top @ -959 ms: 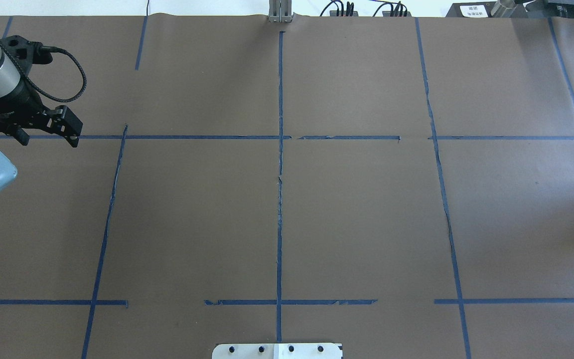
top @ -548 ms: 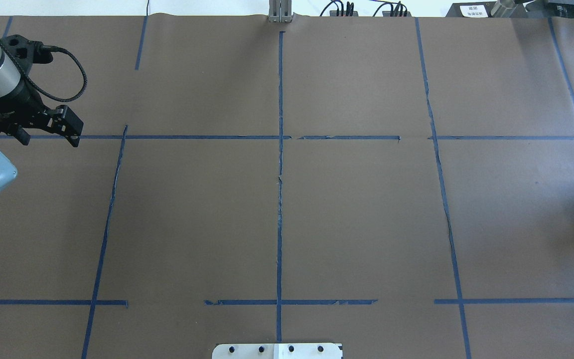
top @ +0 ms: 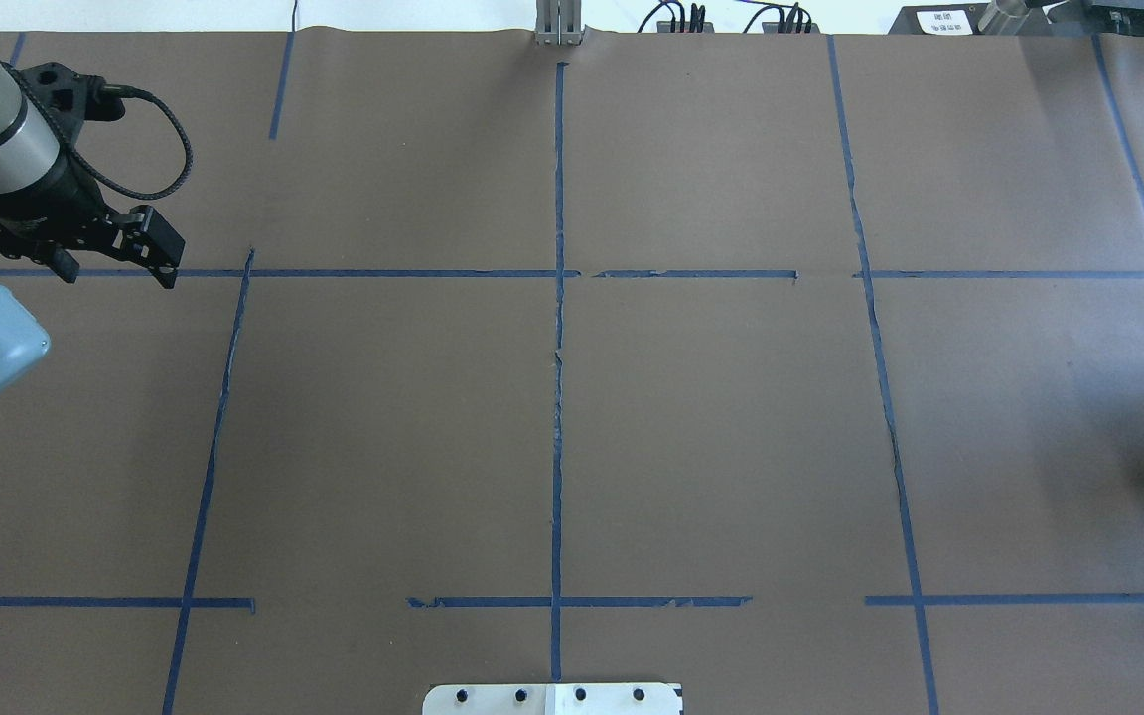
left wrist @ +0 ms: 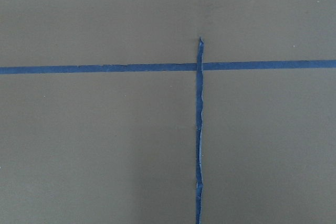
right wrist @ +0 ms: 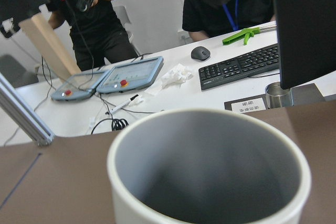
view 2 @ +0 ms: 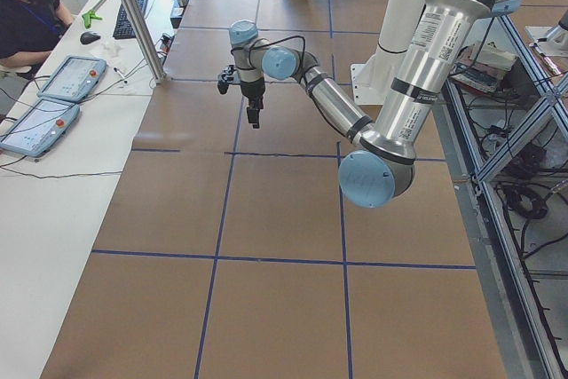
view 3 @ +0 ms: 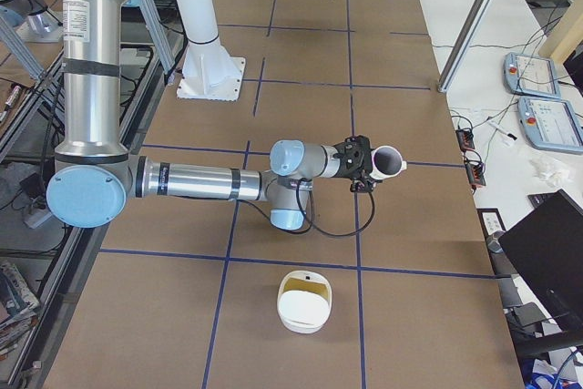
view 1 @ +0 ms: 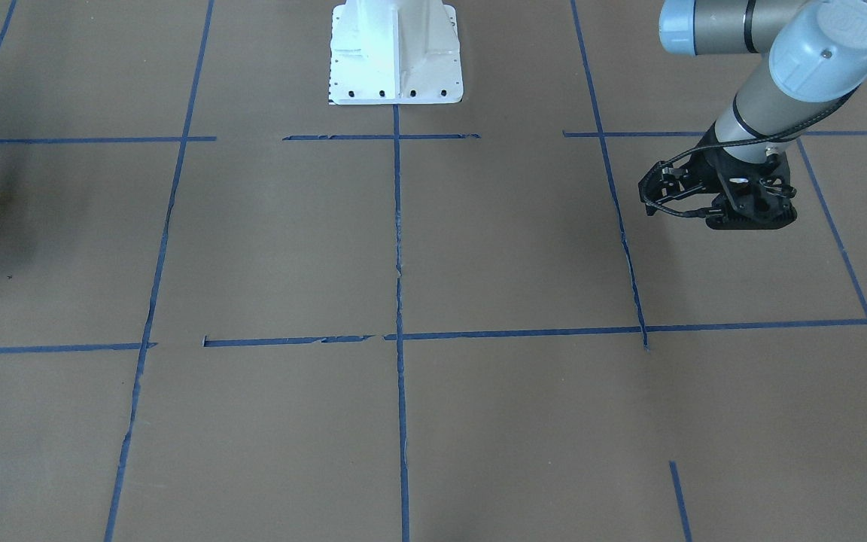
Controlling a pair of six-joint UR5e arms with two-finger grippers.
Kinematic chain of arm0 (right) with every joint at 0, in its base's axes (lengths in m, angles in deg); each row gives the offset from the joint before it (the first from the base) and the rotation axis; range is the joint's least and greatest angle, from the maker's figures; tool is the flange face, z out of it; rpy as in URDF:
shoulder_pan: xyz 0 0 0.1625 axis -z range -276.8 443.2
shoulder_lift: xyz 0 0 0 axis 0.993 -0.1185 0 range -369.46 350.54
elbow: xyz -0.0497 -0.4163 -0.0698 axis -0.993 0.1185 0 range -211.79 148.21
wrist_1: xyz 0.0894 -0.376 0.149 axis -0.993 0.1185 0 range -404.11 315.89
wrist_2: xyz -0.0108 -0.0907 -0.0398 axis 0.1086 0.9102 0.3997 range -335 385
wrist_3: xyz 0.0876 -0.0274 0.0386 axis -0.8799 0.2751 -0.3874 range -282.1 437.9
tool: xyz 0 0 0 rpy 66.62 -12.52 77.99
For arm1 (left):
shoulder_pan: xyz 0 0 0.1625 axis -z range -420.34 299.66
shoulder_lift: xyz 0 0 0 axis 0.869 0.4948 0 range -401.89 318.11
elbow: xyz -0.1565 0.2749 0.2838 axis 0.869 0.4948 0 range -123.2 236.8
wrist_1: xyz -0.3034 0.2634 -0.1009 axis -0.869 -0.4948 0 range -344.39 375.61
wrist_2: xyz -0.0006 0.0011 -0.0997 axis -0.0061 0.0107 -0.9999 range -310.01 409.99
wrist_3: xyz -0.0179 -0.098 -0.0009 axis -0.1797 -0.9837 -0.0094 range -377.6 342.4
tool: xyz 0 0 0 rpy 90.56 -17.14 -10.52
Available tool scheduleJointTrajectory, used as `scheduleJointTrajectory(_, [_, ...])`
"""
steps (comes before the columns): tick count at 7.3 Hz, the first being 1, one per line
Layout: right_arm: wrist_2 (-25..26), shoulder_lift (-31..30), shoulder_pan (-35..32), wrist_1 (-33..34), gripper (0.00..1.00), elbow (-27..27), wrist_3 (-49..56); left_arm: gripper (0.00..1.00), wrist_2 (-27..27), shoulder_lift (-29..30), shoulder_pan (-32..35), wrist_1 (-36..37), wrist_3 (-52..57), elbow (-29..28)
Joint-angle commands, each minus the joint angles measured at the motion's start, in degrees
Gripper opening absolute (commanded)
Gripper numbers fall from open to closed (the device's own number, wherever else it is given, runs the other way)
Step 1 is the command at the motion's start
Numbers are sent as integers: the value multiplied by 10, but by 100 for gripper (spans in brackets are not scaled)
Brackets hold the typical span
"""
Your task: Left arm hands cup to right arm to dump lemon
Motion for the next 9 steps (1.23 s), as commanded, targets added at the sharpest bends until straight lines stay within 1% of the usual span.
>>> scheduleJointTrajectory(1, [48,38,76,75,35,0,229,100,-6,29,-12,-3,-1,-1])
scheduleJointTrajectory(2, [84,63,114,106,35,0,278,100,-7,47,-41,1,-3,-5])
scheduleJointTrajectory(3, [126,93,173,129,35,0,283,100,-8,49,-43,1,-12,-8])
scheduleJointTrajectory(4, [219,147,238,180,36,-3,282,100,-8,69,-43,3,-53,-4])
scheduleJointTrajectory(5, [302,195,300,237,36,-5,280,100,-9,83,-44,3,-72,-3])
scheduleJointTrajectory(6, [338,248,334,287,36,-3,276,100,-10,100,-44,2,-109,-4])
scheduleJointTrajectory(7, [367,277,360,324,36,-4,257,100,-11,127,-47,-1,-159,-10])
scheduleJointTrajectory(8, [403,306,390,360,36,-4,227,100,-11,161,-48,-4,-210,-25])
scheduleJointTrajectory(9, [446,337,422,385,36,-4,208,100,-17,180,-48,-5,-239,-32])
